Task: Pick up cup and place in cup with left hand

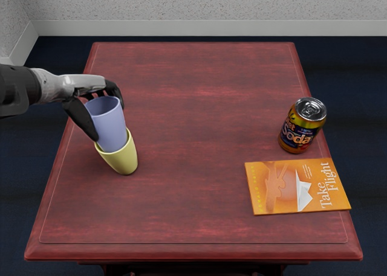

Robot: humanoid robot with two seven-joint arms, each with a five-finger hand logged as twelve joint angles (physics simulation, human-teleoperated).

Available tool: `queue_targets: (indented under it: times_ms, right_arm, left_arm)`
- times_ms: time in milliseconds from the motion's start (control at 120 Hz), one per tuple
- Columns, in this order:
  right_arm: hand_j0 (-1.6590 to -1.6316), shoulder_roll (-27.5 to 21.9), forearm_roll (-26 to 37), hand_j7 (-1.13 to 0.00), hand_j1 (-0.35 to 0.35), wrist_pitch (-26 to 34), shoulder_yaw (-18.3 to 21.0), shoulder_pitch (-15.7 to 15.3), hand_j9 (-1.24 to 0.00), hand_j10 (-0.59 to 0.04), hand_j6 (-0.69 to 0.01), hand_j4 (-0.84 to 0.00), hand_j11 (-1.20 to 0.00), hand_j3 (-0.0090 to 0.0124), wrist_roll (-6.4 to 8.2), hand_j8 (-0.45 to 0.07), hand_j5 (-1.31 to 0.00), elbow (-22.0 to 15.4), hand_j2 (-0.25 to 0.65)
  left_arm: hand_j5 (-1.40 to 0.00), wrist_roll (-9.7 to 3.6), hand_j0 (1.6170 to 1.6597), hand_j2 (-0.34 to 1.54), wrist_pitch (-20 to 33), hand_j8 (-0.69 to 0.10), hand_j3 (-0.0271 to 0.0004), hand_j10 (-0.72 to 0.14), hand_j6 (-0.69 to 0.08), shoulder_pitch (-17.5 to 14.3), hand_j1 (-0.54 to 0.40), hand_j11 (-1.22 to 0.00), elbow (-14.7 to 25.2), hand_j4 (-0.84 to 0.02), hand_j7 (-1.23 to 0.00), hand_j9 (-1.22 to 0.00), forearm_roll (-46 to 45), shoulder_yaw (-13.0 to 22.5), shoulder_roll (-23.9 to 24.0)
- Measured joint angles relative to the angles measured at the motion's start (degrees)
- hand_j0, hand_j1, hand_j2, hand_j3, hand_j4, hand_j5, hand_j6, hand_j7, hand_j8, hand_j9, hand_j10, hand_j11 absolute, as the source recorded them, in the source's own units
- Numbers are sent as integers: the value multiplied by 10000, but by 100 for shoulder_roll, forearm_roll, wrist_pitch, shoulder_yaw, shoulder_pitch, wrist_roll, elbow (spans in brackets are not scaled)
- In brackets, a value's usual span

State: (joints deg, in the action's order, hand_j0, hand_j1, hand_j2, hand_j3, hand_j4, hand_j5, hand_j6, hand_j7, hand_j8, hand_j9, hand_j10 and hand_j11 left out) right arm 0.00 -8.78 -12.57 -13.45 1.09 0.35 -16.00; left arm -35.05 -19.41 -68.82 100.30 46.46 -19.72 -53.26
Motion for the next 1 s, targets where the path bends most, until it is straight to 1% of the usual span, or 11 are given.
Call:
queue_targets:
  times_ms: [100, 175, 225, 308, 392, 608, 692, 808, 925, 958, 1000]
  right_arm:
    - [-16581, 0, 0, 0, -3489, 0, 0, -1, 0, 3, 6, 0, 0, 0, 0, 5, 1, 0, -2]
    - [-16581, 0, 0, 0, -3489, 0, 0, 1, 0, 3, 6, 0, 0, 0, 0, 5, 1, 0, -2]
    - [-16581, 0, 0, 0, -3489, 0, 0, 2, 0, 3, 6, 0, 0, 0, 1, 5, 1, 0, -2]
    - [-16581, 0, 0, 0, -3489, 0, 1, 3, 0, 3, 7, 0, 0, 0, 1, 5, 1, 0, -2]
    - [-16581, 0, 0, 0, -3489, 0, 0, 4, 0, 3, 7, 0, 0, 0, 1, 5, 1, 0, -2]
    - [-16581, 0, 0, 0, -3489, 0, 0, 3, 0, 3, 6, 0, 0, 0, 0, 5, 1, 0, -2]
    - [-16581, 0, 0, 0, -3489, 0, 1, 4, 1, 3, 7, 0, 0, 0, 0, 5, 1, 0, -2]
    - [-16581, 0, 0, 0, -3489, 0, 0, 2, 1, 3, 7, 0, 0, 0, 0, 5, 1, 0, -2]
    - [-16581, 0, 0, 0, -3489, 0, 0, 1, 1, 3, 7, 0, 0, 0, 0, 5, 1, 0, -2]
    - [-16581, 0, 0, 0, -3489, 0, 0, 1, 1, 3, 7, 0, 0, 0, 0, 5, 1, 0, -2]
    - [-16581, 0, 0, 0, -3489, 0, 0, 1, 1, 3, 7, 0, 0, 0, 0, 5, 1, 0, -2]
  left_arm:
    - [-9532, 1, 16485, 1308, 17, -1571, 0, -4141, -1127, 4, -1409, -8956, 0, -2725, -9393, -9213, 36, -6, 78]
    - [-8231, 2, 16512, 1188, 30, -2293, 0, -4747, -1827, 0, -1203, -7795, -1, -3394, -8122, -7990, 61, -17, 79]
    - [-7341, 3, 16526, 1076, 32, -2498, 0, -4797, -2118, 0, -1008, -7000, -1, -3535, -7257, -7157, 68, -23, 87]
    - [-6213, 4, 16544, 932, 33, -2694, 0, -4220, -2466, 0, -720, -5986, -1, -3382, -6158, -6091, 74, -28, 83]
    - [-5360, 5, 16556, 818, 33, -2746, 0, -3757, -2594, 5, -433, -5207, -1, -3200, -5323, -5277, 78, -32, 83]
    - [-3889, 5, 16572, 845, 37, -2544, 0, -2884, -2493, 0, 321, -3834, -1, -2697, -3875, -3859, 73, -52, 80]
    - [-3003, 5, 16577, 846, 69, -2042, 0, -2263, -2009, 0, 972, -2965, -8, -2141, -2993, -2982, -36, -182, 28]
    - [-1781, 5, 16578, 498, 61, -1240, 0, -1358, -1223, -5, 2000, -1757, -207, -1292, -1774, -1767, -1241, -530, -69]
    - [-1060, 5, 16579, 294, -21, -760, 0, -821, -751, -2, 2606, -1044, -607, -786, -1055, -1050, -2822, -715, -313]
    - [-918, 5, 16580, 253, -170, -663, 0, -714, -656, 4, 2724, -904, -794, -685, -914, -910, -3261, -755, -332]
    - [-771, 5, 16580, 209, -590, -563, 0, -603, -557, 30, 2846, -759, -1164, -580, -767, -763, -3895, -792, -334]
